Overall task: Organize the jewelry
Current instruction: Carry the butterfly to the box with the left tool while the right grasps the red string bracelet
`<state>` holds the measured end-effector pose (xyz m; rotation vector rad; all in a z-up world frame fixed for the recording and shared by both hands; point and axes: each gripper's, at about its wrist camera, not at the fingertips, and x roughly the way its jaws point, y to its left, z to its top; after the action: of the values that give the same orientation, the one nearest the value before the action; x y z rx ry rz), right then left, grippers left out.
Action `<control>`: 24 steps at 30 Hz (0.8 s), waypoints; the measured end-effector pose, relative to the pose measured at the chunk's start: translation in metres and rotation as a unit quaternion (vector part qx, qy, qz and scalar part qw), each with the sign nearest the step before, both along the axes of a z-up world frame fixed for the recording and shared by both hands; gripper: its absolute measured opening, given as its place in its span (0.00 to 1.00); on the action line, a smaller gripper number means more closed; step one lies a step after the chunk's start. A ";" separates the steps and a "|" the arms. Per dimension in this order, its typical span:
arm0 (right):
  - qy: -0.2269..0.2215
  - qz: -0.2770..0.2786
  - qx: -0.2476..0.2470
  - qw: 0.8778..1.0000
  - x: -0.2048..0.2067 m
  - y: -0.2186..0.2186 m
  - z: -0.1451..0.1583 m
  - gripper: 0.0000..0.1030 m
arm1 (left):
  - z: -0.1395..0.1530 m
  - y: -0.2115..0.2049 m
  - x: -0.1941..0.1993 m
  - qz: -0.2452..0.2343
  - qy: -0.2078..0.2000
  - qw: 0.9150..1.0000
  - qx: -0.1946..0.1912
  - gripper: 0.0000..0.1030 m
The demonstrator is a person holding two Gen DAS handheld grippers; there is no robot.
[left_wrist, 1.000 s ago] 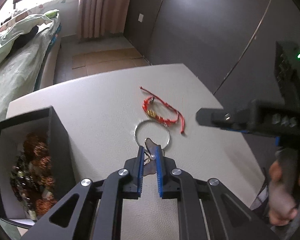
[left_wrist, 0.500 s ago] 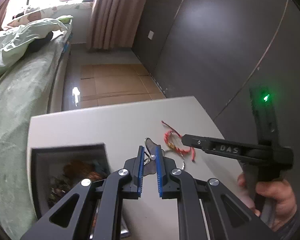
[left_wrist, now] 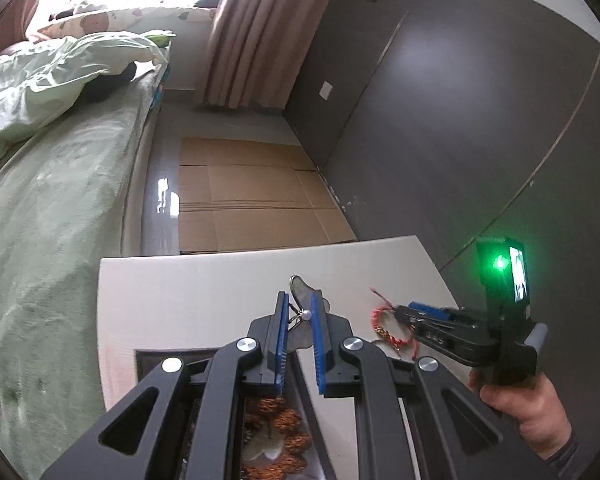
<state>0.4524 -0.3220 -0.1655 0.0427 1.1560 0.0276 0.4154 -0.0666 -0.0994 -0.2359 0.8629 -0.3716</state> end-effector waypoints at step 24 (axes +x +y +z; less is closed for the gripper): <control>-0.104 0.046 0.203 0.972 -0.052 0.016 0.100 0.05 | -0.013 0.041 -0.022 0.011 0.056 0.998 0.013 0.12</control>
<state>0.4003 -0.3060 -0.0650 0.3425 0.9256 0.3443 0.3936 -0.0254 -0.1124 -0.2431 0.9737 -0.3282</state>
